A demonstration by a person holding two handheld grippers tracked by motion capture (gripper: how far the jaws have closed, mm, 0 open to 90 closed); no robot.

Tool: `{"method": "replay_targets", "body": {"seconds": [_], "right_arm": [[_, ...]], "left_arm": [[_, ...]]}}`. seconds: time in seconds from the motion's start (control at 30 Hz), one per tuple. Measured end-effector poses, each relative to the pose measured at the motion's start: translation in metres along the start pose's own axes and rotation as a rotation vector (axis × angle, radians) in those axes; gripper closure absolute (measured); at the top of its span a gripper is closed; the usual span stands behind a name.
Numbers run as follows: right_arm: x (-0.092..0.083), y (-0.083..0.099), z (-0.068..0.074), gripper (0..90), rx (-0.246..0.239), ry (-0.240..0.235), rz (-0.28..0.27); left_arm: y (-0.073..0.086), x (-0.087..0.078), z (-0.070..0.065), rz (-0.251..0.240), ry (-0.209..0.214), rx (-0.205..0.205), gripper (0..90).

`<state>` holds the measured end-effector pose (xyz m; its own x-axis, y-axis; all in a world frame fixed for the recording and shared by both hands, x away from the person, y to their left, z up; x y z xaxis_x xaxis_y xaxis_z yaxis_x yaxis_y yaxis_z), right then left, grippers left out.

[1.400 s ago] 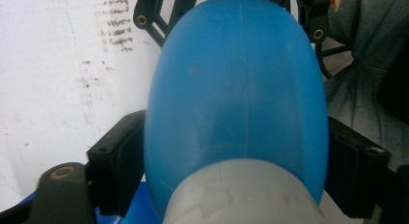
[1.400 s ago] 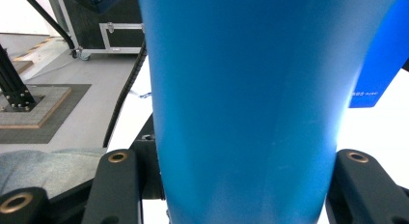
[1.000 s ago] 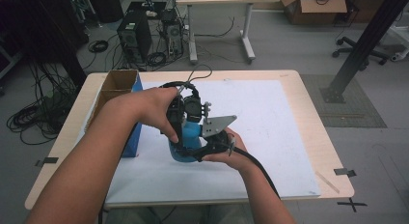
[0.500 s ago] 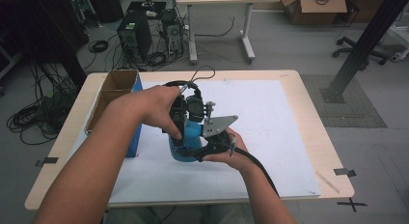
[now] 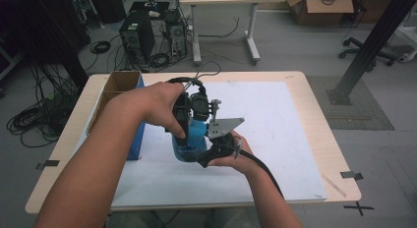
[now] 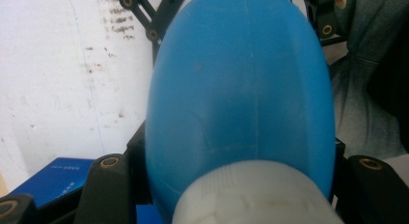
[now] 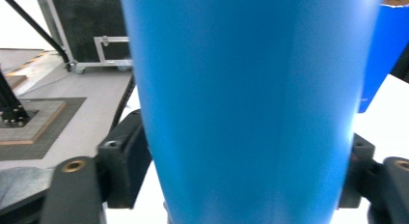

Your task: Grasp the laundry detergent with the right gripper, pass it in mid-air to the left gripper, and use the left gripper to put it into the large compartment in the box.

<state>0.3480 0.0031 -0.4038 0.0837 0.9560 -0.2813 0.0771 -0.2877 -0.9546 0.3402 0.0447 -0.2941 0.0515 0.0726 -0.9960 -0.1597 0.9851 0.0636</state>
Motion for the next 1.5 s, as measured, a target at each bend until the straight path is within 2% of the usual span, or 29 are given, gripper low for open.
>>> {"method": "replay_targets", "body": {"seconds": [0.4, 0.5, 0.53, 0.6, 0.87, 1.07, 1.37, 1.5], "right_arm": [[-0.011, 0.001, 0.0, 15.7, 0.015, 0.023, -0.007], [-0.015, 0.001, -0.001, 14.2, 0.018, 0.036, -0.006], [-0.016, 0.001, -0.001, 13.5, 0.02, 0.038, -0.005], [-0.019, 0.001, -0.002, 13.1, 0.02, 0.044, -0.004], [-0.032, 0.003, -0.004, 10.4, 0.022, 0.062, 0.02], [-0.045, 0.004, -0.005, 10.5, 0.018, 0.079, 0.045], [-0.071, 0.002, -0.007, 10.1, 0.008, 0.111, 0.093], [-0.082, 0.001, -0.008, 9.6, 0.004, 0.124, 0.123]], "left_arm": [[0.0, -0.008, 0.0, 0.005, -0.006, 0.0, 39.9], [0.0, -0.008, 0.0, 0.021, -0.005, 0.006, 39.9], [0.0, -0.008, 0.0, 0.044, -0.011, 0.008, 39.9], [0.0, -0.007, 0.002, 0.048, -0.025, 0.022, 40.0], [0.003, -0.008, 0.005, 0.029, -0.02, -0.002, 40.0], [0.007, -0.008, 0.005, 0.057, -0.002, -0.033, 40.0], [0.011, -0.006, 0.007, 0.068, -0.012, -0.059, 40.0], [0.009, -0.007, 0.009, 0.067, -0.038, -0.079, 40.1]]}}
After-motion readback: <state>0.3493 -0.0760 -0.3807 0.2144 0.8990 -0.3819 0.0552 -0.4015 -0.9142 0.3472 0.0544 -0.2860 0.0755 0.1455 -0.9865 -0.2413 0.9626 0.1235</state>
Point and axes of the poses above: each handheld gripper's, and its own axes: x roughly forward along the jaws, y roughly out of its underside, z roughly to its left, the point moved 8 cm from there along x, roughly forward along the jaws, and after that the axes turned 6 degrees about -x, right-handed, at the moved point
